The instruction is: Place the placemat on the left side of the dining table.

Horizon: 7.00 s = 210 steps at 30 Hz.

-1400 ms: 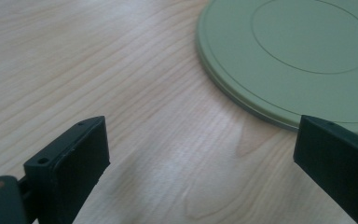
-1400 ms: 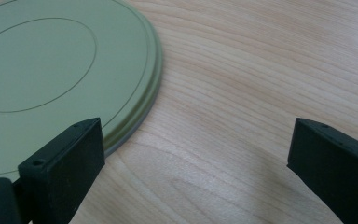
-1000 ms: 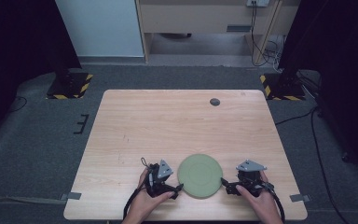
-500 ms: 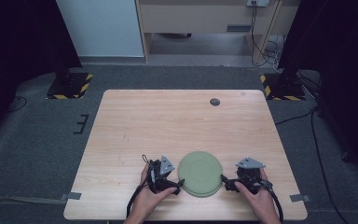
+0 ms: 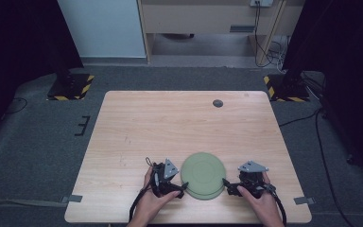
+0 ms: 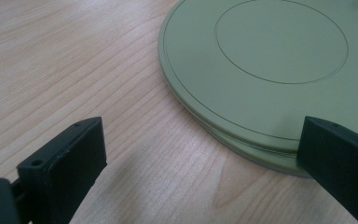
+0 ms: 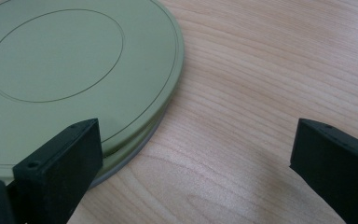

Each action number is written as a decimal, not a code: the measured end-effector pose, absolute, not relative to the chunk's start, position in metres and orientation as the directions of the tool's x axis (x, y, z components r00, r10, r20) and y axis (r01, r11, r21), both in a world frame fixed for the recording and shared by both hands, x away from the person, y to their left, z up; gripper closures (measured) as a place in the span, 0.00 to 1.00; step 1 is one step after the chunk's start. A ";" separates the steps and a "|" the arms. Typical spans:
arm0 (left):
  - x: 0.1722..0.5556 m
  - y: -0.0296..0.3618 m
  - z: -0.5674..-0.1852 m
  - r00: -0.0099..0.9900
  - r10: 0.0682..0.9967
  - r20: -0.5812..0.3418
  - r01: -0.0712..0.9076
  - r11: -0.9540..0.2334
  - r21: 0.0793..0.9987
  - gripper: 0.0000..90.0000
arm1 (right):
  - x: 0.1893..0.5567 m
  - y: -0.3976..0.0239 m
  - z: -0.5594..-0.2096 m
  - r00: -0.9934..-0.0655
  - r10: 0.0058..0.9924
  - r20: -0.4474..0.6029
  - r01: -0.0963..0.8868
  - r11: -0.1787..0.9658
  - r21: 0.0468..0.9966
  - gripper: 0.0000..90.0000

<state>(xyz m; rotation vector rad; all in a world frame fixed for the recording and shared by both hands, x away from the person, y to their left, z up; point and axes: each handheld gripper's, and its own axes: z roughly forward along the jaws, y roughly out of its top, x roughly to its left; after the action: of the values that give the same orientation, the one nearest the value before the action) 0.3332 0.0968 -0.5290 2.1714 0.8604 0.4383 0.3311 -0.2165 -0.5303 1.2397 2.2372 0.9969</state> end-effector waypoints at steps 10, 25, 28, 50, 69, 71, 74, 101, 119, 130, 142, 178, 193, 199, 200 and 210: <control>0.335 0.097 -0.529 0.710 0.701 0.058 0.432 -0.499 0.751 0.02 | 0.336 -0.215 -0.531 -0.518 0.855 -0.003 0.567 0.346 0.748 0.04; 0.340 0.100 -0.529 0.689 0.721 0.075 0.433 -0.491 0.756 0.03 | 0.338 -0.211 -0.532 -0.531 0.847 0.003 0.571 0.355 0.740 0.01; 0.341 0.100 -0.528 0.688 0.721 0.074 0.433 -0.491 0.756 0.03 | 0.337 -0.212 -0.532 -0.532 0.847 0.002 0.569 0.356 0.741 0.03; 0.348 0.102 -0.528 0.679 0.731 0.074 0.448 -0.492 0.747 0.04 | 0.339 -0.214 -0.533 -0.511 0.859 0.012 0.577 0.333 0.746 0.04; 0.361 0.113 -0.511 0.676 0.737 0.016 0.447 -0.427 0.786 0.07 | 0.342 -0.216 -0.532 -0.492 0.870 0.017 0.573 0.309 0.759 0.05; 0.368 0.114 -0.507 0.682 0.731 -0.020 0.461 -0.409 0.787 0.07 | 0.342 -0.216 -0.532 -0.496 0.868 0.019 0.573 0.311 0.758 0.05; 0.377 0.110 -0.505 0.705 0.708 -0.042 0.475 -0.427 0.769 0.10 | 0.341 -0.215 -0.532 -0.504 0.863 0.017 0.567 0.315 0.761 0.05; 0.417 0.081 -0.506 0.712 0.694 -0.110 0.543 -0.444 0.712 0.45 | 0.344 -0.211 -0.533 -0.506 0.862 -0.025 0.543 0.341 0.767 0.08; 0.428 0.075 -0.515 0.710 0.682 -0.174 0.600 -0.457 0.657 0.46 | 0.337 -0.204 -0.531 -0.565 0.825 -0.001 0.530 0.363 0.767 0.07; 0.432 0.081 -0.521 0.682 0.681 -0.268 0.652 -0.400 0.644 0.46 | 0.338 -0.204 -0.533 -0.572 0.820 0.003 0.532 0.368 0.763 0.06; 0.433 0.084 -0.523 0.677 0.660 -0.325 0.670 -0.371 0.642 0.53 | 0.338 -0.204 -0.533 -0.570 0.822 0.001 0.530 0.367 0.764 0.05; 0.420 0.069 -0.490 0.701 0.643 -0.307 0.613 -0.325 0.720 0.91 | 0.340 -0.204 -0.534 -0.565 0.825 -0.008 0.530 0.371 0.763 0.01; 0.418 0.073 -0.470 0.711 0.626 -0.320 0.585 -0.274 0.763 0.94 | 0.342 -0.214 -0.532 -0.521 0.853 0.033 0.555 0.309 0.772 0.05; 0.416 0.080 -0.453 0.713 0.615 -0.336 0.574 -0.237 0.784 0.94 | 0.343 -0.218 -0.532 -0.504 0.863 0.036 0.563 0.297 0.772 0.06; 0.416 0.081 -0.450 0.713 0.617 -0.332 0.570 -0.236 0.787 0.94 | 0.344 -0.219 -0.532 -0.502 0.864 0.035 0.563 0.296 0.771 0.06; 0.419 0.097 -0.433 0.696 0.628 -0.348 0.563 -0.176 0.808 0.94 | 0.347 -0.224 -0.535 -0.464 0.885 0.020 0.584 0.289 0.759 0.06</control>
<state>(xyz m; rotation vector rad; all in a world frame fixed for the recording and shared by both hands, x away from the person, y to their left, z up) 0.4191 0.0971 -0.4328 1.8438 0.9353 0.0772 0.3468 -0.2245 -0.5348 1.3184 2.1574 1.0081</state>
